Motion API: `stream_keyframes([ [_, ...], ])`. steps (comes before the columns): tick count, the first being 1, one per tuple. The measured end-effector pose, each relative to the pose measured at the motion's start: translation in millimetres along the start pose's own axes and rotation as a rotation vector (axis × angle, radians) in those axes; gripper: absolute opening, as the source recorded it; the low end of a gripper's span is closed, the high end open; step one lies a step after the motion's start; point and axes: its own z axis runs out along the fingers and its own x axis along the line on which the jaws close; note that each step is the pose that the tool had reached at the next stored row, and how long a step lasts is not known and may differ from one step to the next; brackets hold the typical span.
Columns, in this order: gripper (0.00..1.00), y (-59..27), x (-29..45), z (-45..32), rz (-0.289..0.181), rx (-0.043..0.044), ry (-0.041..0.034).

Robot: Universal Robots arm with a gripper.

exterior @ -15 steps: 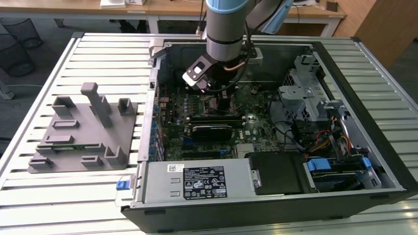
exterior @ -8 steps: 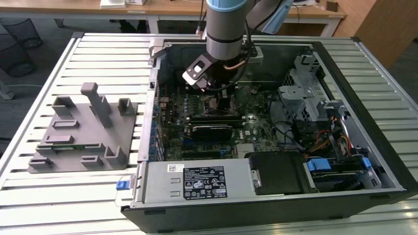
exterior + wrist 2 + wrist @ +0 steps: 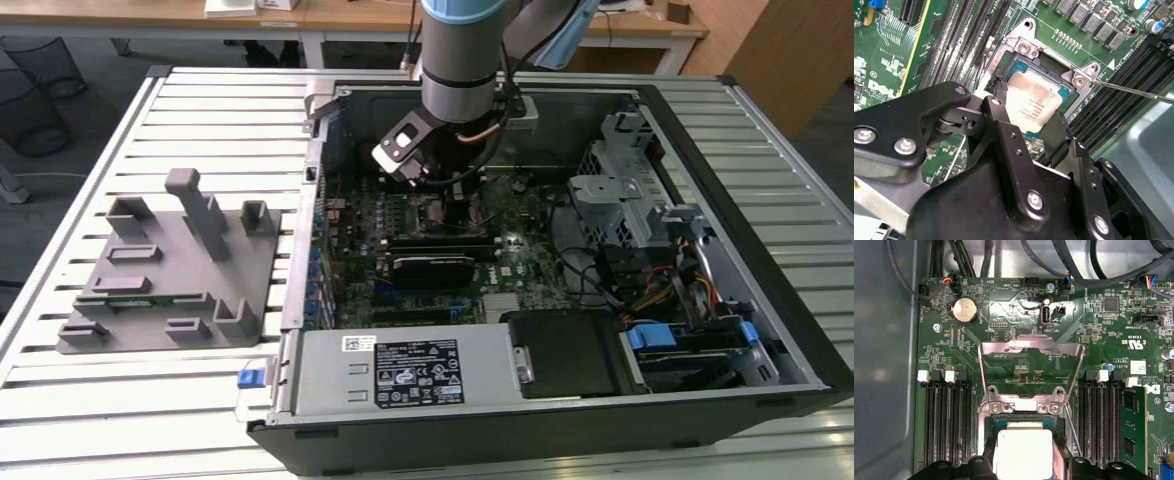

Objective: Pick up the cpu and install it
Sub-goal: 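Place the cpu into insertion slot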

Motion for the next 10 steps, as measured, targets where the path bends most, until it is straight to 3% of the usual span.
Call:
stream_keyframes([
  [10, 0.53, 0.9, 0.1, 0.1, 0.004, -0.0001, 0.0000],
])
